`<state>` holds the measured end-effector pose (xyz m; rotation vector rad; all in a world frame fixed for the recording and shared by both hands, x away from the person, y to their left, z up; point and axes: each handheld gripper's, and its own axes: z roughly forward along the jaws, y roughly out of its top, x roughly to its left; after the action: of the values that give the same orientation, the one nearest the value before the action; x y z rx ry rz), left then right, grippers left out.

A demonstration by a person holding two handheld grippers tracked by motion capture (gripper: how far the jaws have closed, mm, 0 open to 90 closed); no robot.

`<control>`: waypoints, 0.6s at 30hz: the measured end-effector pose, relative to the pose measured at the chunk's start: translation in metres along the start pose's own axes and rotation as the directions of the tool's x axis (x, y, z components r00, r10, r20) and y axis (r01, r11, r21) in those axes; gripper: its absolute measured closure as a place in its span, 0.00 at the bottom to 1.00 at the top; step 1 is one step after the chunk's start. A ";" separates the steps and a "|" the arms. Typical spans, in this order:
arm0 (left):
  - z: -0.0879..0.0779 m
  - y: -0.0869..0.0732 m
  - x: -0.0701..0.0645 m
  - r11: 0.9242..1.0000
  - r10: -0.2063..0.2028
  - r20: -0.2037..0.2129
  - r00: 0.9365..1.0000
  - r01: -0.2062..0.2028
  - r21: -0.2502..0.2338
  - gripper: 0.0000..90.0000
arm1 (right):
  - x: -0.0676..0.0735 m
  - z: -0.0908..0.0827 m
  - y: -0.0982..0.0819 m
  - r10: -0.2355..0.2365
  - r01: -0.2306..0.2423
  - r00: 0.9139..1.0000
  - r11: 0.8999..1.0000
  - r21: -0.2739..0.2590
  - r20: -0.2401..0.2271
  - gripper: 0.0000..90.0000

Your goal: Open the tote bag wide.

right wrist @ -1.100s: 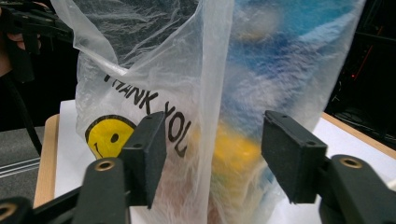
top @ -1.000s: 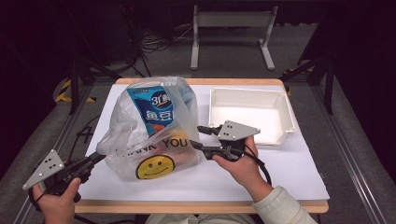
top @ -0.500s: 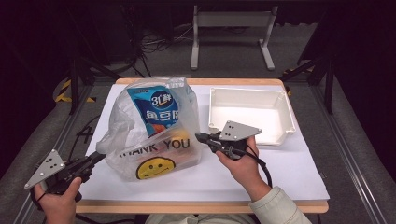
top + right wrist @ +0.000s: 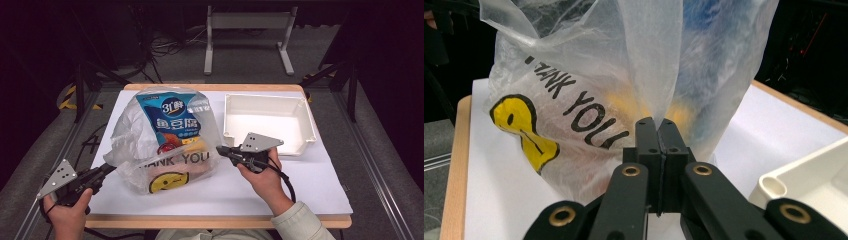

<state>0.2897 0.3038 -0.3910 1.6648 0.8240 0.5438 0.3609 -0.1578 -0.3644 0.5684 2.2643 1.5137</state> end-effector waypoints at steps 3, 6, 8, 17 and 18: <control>0.004 -0.003 0.003 1.000 -0.005 0.000 1.000 0.005 0.018 1.00 | -0.002 0.003 -0.006 0.007 -0.007 1.000 1.000 0.019 0.003 1.00; 0.006 -0.005 0.008 0.999 -0.016 -0.004 1.000 0.016 0.034 1.00 | -0.005 0.005 -0.010 0.019 -0.019 1.000 0.999 0.032 0.002 1.00; 0.008 -0.007 0.009 0.999 -0.018 -0.004 1.000 0.018 0.043 1.00 | -0.006 0.006 -0.014 0.034 -0.034 0.999 0.999 0.039 -0.008 1.00; 0.017 -0.011 0.012 0.996 -0.018 -0.009 1.000 0.019 0.089 1.00 | -0.008 0.012 -0.021 0.042 -0.042 0.999 0.997 0.069 -0.010 1.00; 0.019 -0.012 0.012 0.995 -0.018 -0.008 1.000 0.019 0.096 1.00 | -0.008 0.012 -0.022 0.045 -0.044 0.999 0.996 0.074 -0.010 1.00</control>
<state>0.3084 0.3023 -0.4082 1.7418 0.8823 0.5045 0.3709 -0.1598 -0.3891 0.6373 2.3391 1.4624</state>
